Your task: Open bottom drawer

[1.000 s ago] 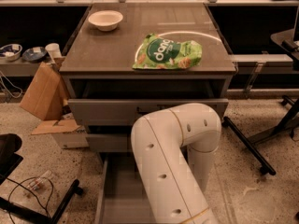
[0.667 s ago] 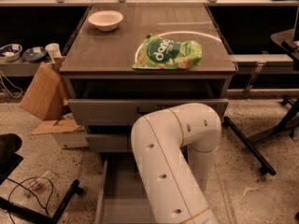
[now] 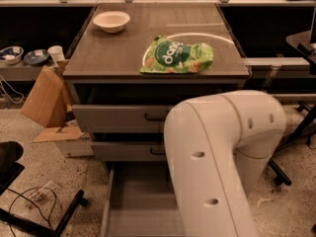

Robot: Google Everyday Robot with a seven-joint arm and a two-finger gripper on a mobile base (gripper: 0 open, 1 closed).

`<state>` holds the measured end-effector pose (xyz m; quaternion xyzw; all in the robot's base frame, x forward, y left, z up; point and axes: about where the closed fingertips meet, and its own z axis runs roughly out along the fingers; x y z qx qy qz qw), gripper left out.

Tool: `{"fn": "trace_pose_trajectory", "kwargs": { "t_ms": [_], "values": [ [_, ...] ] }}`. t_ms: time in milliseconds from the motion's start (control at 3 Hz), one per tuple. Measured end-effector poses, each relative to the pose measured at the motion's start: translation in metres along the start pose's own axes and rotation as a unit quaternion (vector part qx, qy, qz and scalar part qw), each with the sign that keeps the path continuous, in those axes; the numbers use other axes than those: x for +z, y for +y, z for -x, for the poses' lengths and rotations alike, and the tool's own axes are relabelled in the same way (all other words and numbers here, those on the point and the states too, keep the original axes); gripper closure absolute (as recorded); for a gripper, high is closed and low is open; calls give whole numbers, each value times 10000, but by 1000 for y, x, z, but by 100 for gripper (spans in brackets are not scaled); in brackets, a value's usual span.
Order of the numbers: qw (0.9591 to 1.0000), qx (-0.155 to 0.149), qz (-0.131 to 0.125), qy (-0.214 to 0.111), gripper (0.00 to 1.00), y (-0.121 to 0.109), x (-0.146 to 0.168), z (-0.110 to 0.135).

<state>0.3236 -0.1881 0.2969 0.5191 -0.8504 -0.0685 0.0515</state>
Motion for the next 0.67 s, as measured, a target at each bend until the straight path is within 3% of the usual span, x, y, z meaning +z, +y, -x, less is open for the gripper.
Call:
{"fn": "trace_pose_trajectory", "kwargs": {
  "t_ms": [333,667],
  "values": [
    [9999,-50,-40,-84,0,39,-40,-29],
    [9993,73,-335,-160,0,69,-72,-61]
  ]
}}
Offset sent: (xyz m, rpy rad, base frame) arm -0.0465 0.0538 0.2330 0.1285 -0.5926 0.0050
